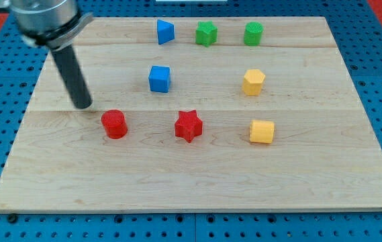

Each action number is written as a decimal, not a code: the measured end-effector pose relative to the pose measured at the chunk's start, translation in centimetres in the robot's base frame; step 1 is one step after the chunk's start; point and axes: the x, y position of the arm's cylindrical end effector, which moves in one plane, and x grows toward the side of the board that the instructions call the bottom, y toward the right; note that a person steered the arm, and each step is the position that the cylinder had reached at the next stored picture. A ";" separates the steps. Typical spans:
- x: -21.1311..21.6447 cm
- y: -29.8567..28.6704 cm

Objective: Move the red circle to the left of the red star

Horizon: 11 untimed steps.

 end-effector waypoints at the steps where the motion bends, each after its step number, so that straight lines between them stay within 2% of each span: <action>1: 2.6 -0.3; 2: 3.2 6.8; 3: 3.2 9.4; 4: 4.2 5.6; 5: 8.4 6.8; 11: 8.8 10.0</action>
